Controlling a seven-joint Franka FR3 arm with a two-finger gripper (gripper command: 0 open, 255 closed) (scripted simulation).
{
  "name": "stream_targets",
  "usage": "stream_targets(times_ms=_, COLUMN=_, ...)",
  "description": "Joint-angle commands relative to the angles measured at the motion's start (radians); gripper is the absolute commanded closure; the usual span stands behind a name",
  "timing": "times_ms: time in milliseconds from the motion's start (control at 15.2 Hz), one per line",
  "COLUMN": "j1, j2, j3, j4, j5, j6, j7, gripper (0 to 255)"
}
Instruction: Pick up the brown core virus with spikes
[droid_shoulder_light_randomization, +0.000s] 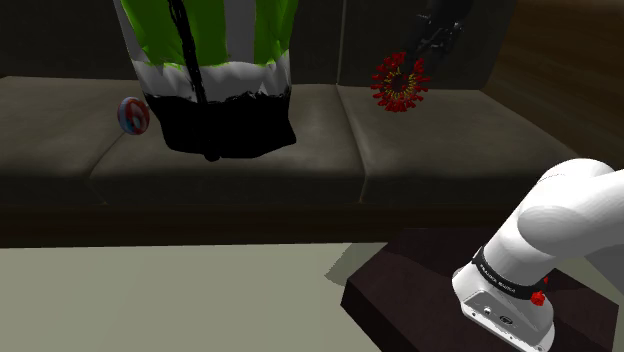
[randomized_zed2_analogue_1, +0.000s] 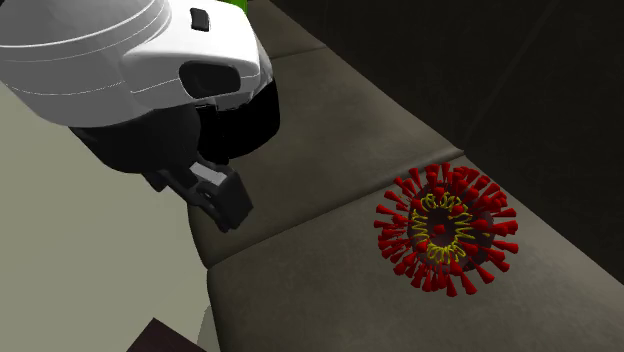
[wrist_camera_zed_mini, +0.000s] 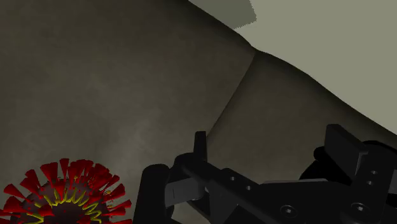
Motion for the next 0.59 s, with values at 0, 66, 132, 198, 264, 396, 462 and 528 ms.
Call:
stream_targets(times_ms=0, j1=0.000, j2=0.000, j3=0.000, j4=0.000, j5=0.000, j6=0.000, j7=0.000, gripper=0)
stream_targets(times_ms=66, j1=-0.019, j2=0.034, j3=0.026, j4=0.013, j5=-0.010, j6=0.024, j7=0.057, gripper=0)
stream_targets(times_ms=132, j1=-0.040, j2=0.070, j3=0.052, j4=0.028, j5=-0.023, j6=0.045, j7=0.114, gripper=0)
stream_targets(times_ms=198, j1=-0.061, j2=0.106, j3=0.077, j4=0.045, j5=-0.037, j6=0.064, j7=0.171, gripper=0)
stream_targets(times_ms=264, j1=-0.082, j2=0.144, j3=0.101, j4=0.064, j5=-0.053, j6=0.081, j7=0.229, gripper=0)
stream_targets(times_ms=396, j1=-0.123, j2=0.220, j3=0.146, j4=0.107, j5=-0.092, j6=0.106, j7=0.348, gripper=0)
stream_targets(times_ms=462, j1=-0.145, j2=0.259, j3=0.167, j4=0.131, j5=-0.114, j6=0.114, j7=0.408, gripper=0)
stream_targets(times_ms=528, j1=-0.165, j2=0.298, j3=0.186, j4=0.157, j5=-0.138, j6=0.119, j7=0.468, gripper=0)
